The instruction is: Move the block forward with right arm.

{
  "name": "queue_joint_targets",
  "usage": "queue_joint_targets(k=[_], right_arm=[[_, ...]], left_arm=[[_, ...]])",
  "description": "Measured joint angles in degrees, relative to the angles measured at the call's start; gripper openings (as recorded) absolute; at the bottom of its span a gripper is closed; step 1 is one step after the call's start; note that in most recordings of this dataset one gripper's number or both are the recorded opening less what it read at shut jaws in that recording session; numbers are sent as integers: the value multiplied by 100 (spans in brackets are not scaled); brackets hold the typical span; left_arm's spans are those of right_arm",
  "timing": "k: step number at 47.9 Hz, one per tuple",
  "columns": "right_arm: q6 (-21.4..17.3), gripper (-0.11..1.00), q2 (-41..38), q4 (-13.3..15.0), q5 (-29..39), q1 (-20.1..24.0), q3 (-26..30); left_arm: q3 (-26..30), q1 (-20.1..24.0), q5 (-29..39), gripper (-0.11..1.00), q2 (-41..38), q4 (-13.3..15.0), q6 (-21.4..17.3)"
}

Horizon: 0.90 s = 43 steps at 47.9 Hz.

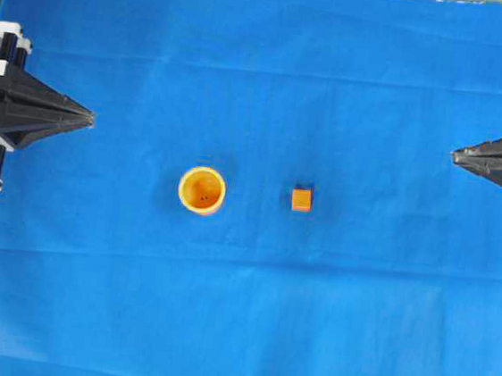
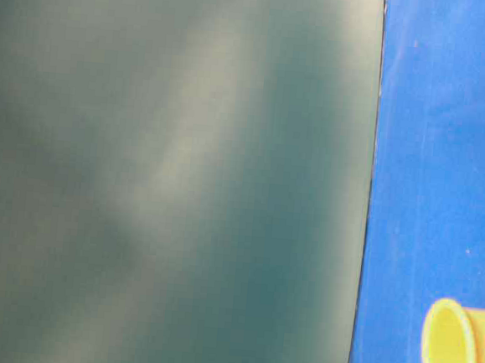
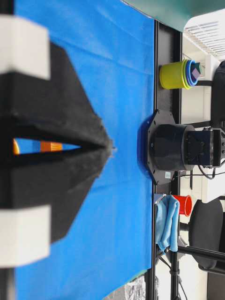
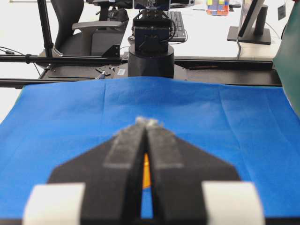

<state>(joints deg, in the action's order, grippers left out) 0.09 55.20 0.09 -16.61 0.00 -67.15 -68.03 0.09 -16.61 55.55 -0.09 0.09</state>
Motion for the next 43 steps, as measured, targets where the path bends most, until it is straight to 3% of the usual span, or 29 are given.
queue_joint_targets(k=[7, 19, 43], right_arm=[[-97, 0, -26, 0, 343, 26, 158], [-132, 0, -387, 0, 1969, 26, 905], [-589, 0, -1529, -9, 3419, -35, 2197]], left_arm=[[167, -9, 369, 0, -9, -18, 53], [264, -9, 668, 0, 0, -26, 70], [325, -9, 668, 0, 0, -35, 62]])
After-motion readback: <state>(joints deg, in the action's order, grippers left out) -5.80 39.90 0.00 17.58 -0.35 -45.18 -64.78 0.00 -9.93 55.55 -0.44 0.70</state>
